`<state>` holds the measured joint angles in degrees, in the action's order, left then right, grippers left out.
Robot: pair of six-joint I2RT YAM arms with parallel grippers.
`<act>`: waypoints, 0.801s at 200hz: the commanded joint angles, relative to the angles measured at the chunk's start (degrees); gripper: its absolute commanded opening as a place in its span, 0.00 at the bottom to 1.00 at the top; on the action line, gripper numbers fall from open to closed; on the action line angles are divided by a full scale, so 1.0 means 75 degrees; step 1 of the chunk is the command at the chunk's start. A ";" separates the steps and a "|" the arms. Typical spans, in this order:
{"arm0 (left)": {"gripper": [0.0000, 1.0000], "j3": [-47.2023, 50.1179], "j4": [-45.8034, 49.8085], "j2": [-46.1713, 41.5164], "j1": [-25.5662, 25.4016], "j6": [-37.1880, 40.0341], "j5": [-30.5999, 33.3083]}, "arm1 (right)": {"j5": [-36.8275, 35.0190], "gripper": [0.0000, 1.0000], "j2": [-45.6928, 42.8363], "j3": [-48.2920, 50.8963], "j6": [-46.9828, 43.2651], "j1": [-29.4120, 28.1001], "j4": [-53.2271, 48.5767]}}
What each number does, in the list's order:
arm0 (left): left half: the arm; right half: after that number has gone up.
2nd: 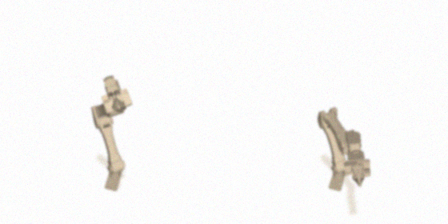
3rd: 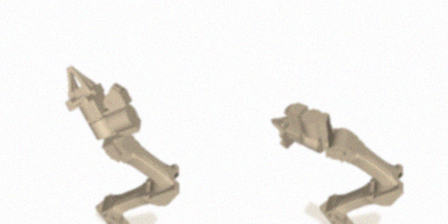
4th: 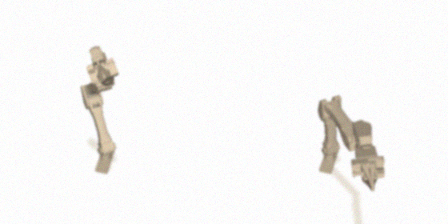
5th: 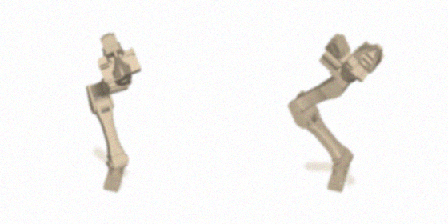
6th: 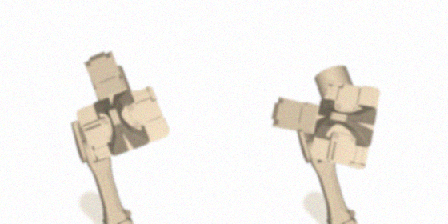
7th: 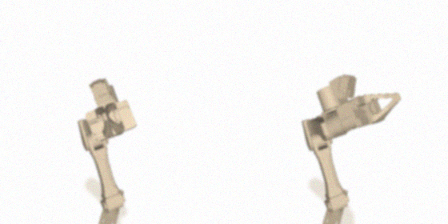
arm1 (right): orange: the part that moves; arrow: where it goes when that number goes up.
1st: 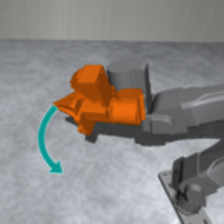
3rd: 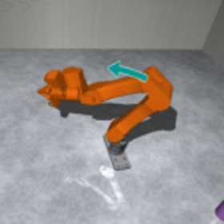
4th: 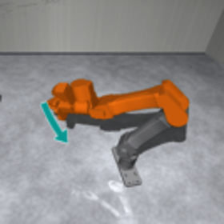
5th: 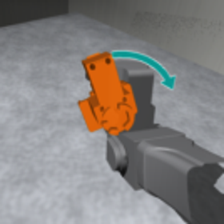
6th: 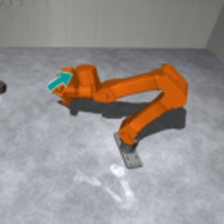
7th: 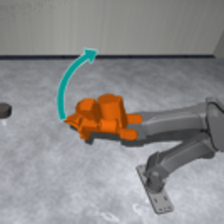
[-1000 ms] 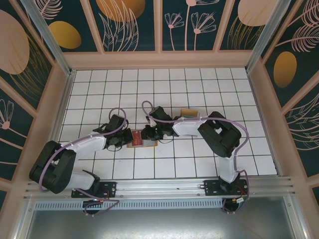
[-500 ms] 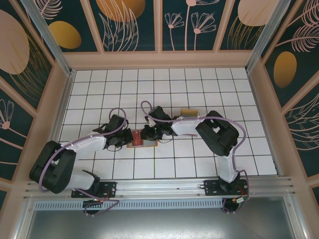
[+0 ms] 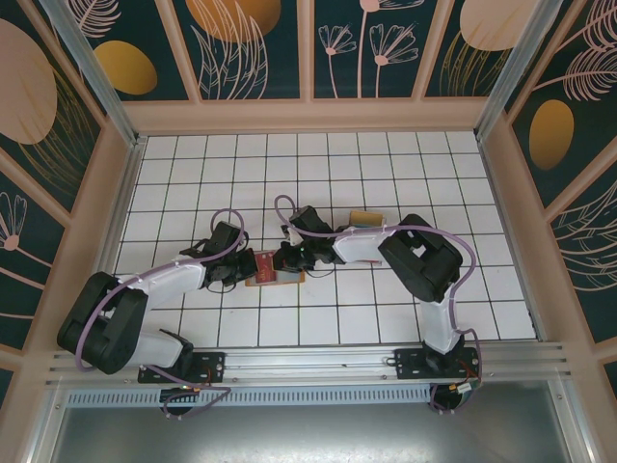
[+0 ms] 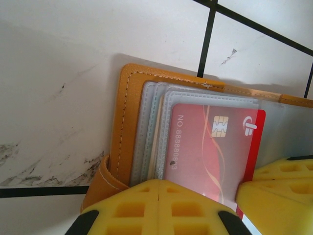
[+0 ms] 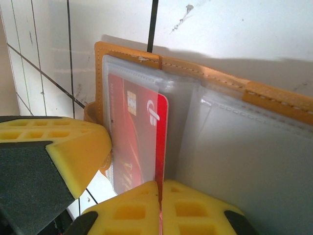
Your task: Take the credit cards out of the card holder
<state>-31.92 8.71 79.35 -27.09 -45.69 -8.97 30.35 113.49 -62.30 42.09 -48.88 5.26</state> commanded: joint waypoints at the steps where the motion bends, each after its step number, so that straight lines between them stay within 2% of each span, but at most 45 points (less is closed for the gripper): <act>1: 0.00 0.0102 0.0412 0.0276 0.0016 -0.0046 0.0053 | 0.0078 0.10 -0.0238 0.0173 0.0059 0.0074 0.0058; 29: 0.00 0.0096 0.0409 0.0300 0.0019 -0.0026 0.0033 | 0.0125 0.08 -0.0243 0.0197 0.0058 0.0074 0.0108; 44: 0.00 0.0096 0.0413 0.0309 0.0015 -0.0025 0.0036 | 0.0114 0.14 -0.0247 0.0209 0.0071 0.0084 0.0098; 60: 0.00 0.0085 0.0403 0.0307 0.0017 -0.0025 0.0024 | 0.0112 0.15 -0.0262 0.0222 0.0063 0.0084 0.0095; 66: 0.00 0.0085 0.0398 0.0320 0.0016 -0.0022 0.0024 | 0.0113 0.13 -0.0280 0.0224 0.0067 0.0085 0.0102; 80: 0.00 0.0090 0.0397 0.0340 0.0015 -0.0022 0.0043 | 0.0125 0.00 -0.0302 0.0253 0.0070 0.0096 0.0111; 160: 0.00 0.0050 0.0456 0.0377 0.0015 -0.0007 0.0095 | 0.0055 0.00 -0.0767 0.0835 0.0047 0.0359 0.0132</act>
<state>-32.32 8.49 79.94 -27.09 -45.69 -9.17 31.18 110.45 -58.17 42.57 -47.31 6.70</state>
